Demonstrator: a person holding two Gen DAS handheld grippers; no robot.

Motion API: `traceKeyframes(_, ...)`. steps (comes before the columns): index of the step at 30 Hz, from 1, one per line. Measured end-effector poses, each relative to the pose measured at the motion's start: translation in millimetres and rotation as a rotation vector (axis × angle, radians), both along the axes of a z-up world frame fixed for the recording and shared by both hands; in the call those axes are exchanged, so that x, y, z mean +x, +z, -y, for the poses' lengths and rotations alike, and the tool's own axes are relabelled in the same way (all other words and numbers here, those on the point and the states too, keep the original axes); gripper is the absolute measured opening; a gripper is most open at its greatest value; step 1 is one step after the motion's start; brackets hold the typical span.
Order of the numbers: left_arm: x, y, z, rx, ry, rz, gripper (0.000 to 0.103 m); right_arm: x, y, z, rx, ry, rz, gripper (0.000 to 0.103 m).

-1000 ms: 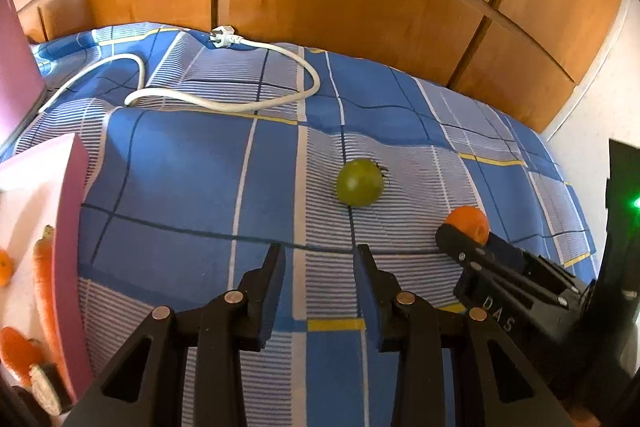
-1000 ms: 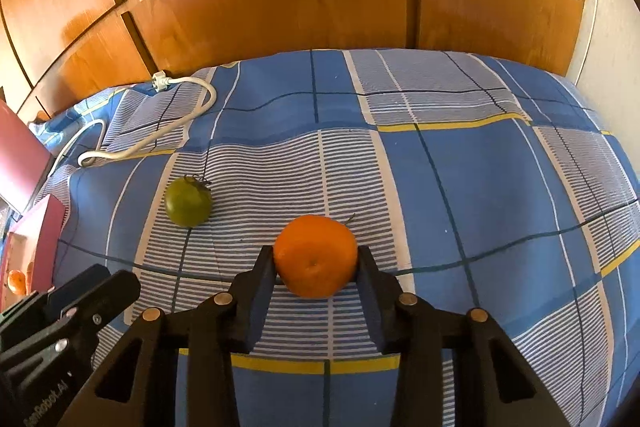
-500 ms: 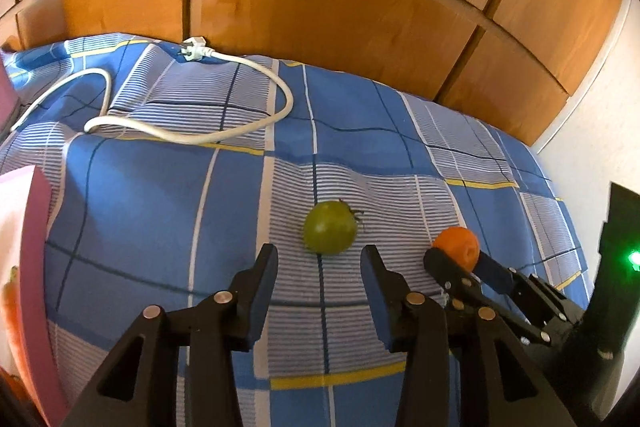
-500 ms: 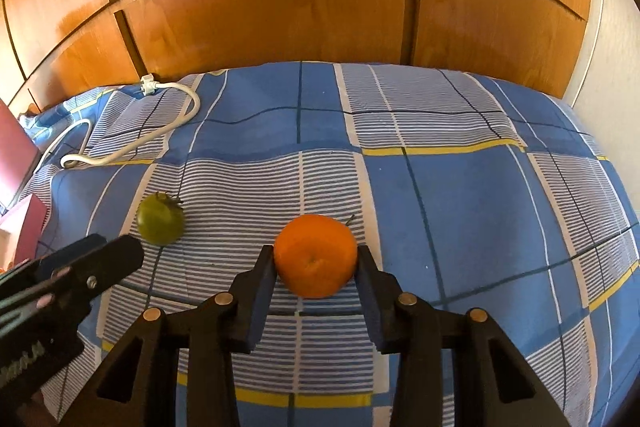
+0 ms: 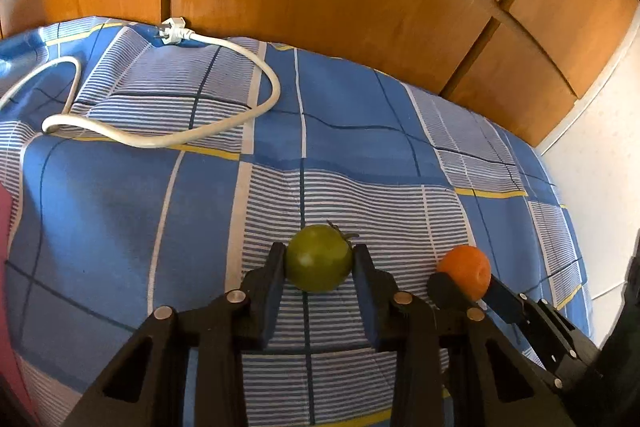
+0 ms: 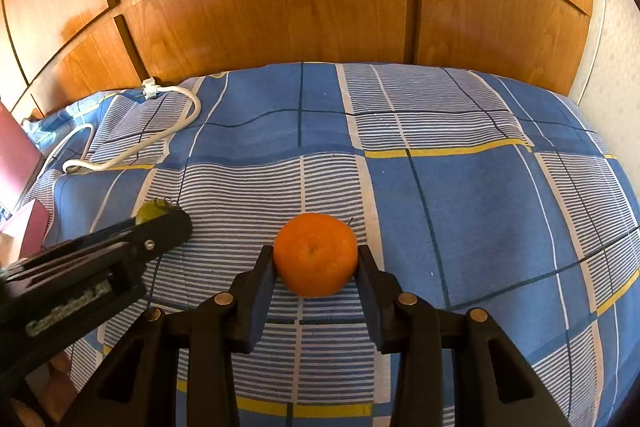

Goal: Organize fruits
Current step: 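Lift and carry the mandarin and green tomato over the white tray with both tools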

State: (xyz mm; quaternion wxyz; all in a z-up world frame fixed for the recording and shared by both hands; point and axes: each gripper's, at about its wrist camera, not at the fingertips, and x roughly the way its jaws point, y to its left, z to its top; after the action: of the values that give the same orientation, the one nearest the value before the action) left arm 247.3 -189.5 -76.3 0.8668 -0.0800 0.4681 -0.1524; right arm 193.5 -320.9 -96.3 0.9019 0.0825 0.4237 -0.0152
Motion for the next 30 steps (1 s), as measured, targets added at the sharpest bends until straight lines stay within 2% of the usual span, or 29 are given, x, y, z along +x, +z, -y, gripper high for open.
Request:
traceKeyframes(6,-14.6,0.3,-5.0,-0.001,-0.008,-0.001,0.033,-4.4,1.3,1.6,0.019,-0.007,-0.010,0.039)
traceKeyframes(16,-74.3,1.8,-19.3,0.021,-0.020,-0.020,0.033,-36.8,3.7,-10.9,0.051,0.063,-0.055,0.039)
traceKeyframes(30,-173.6,3.2,-45.4,0.040,-0.095,-0.009,0.033,-139.0,5.4,-27.6,0.043,0.123,-0.094,0.038)
